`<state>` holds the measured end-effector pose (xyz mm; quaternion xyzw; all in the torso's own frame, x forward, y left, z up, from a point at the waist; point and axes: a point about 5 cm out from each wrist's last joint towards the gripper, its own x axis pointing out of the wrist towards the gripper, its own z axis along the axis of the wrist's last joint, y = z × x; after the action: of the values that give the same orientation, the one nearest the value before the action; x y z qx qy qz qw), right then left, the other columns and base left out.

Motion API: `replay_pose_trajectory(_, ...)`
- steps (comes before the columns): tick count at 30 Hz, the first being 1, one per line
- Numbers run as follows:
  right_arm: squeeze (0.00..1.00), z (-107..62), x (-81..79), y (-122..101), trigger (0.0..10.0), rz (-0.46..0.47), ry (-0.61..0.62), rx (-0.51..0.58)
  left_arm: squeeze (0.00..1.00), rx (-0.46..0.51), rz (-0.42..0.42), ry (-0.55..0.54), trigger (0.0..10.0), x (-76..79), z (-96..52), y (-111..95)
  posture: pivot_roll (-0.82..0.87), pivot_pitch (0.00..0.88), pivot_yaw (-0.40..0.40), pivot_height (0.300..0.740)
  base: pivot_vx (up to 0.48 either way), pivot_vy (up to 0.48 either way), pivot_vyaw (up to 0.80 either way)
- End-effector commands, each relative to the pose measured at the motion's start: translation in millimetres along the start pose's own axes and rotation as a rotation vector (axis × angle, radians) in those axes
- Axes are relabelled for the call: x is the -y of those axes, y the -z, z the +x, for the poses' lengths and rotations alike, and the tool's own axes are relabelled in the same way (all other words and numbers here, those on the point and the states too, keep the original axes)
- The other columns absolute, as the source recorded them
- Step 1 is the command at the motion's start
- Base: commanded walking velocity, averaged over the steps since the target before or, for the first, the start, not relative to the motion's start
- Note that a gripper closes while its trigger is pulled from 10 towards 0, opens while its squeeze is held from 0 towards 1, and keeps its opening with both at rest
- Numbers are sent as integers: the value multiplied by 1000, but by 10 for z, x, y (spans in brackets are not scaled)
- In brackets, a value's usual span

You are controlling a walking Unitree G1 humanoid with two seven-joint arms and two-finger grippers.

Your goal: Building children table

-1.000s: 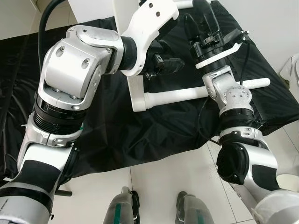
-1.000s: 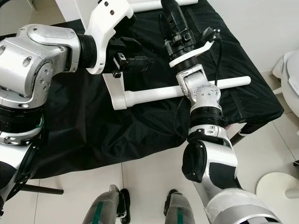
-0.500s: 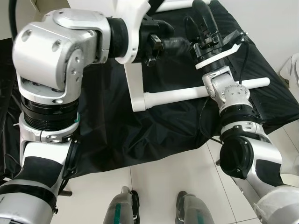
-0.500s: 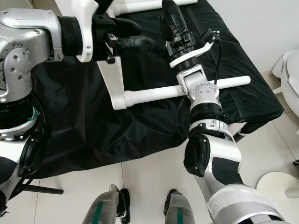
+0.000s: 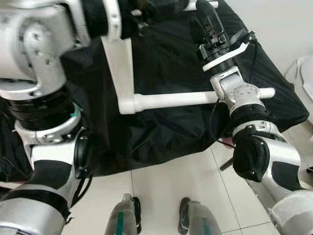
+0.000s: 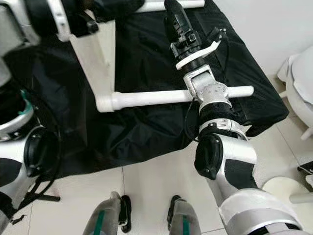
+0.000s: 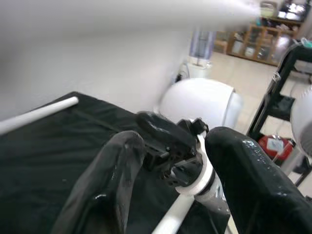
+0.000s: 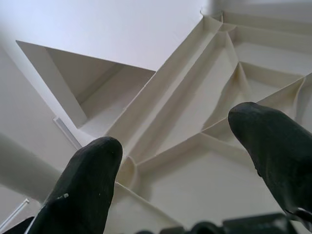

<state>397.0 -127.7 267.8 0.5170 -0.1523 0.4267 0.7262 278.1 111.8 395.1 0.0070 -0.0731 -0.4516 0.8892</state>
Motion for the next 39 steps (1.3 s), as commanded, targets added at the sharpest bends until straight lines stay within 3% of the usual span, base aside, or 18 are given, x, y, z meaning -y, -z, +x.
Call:
replay_pose_trajectory(1, 0, 70, -15, 76, 10000, -2, -14, -32, 0, 28, 24, -193, 10000, -60, -55, -124, 95, 153, 71, 740, 0, 0, 0)
replay_pose_trajectory(10, 0, 151, -49, 154, 10000, -8, -36, -49, 0, 111, -9, -47, 10000, 22, -51, -317, 89, 158, 97, 740, 0, 0, 0)
replay_pose_trajectory(20, 0, 158, -42, 141, 10000, -23, -37, -54, 0, 83, 12, 85, 10000, 134, -281, -328, 88, 171, 104, 740, 0, 0, 0)
replay_pose_trajectory(27, 0, 195, -43, 184, 10000, -35, -35, -67, 0, 21, -14, 171, 10000, 135, -567, -49, 88, 173, 115, 740, 0, 0, 0)
replay_pose_trajectory(29, 0, 195, -43, 184, 10000, -35, -35, -67, 0, 21, -14, 171, 10000, 135, -567, -49, 88, 173, 115, 740, 0, 0, 0)
replay_pose_trajectory(31, 0, 212, -47, 208, 10000, -39, -35, -72, 0, -36, -54, 137, 10000, 65, -618, 136, 78, 174, 118, 740, 0, 0, 0)
replay_pose_trajectory(39, 0, 223, -42, 223, 10000, -49, -32, -82, 0, -142, -52, 127, 10000, 10, -723, 406, 74, 165, 112, 740, 0, 0, 0)
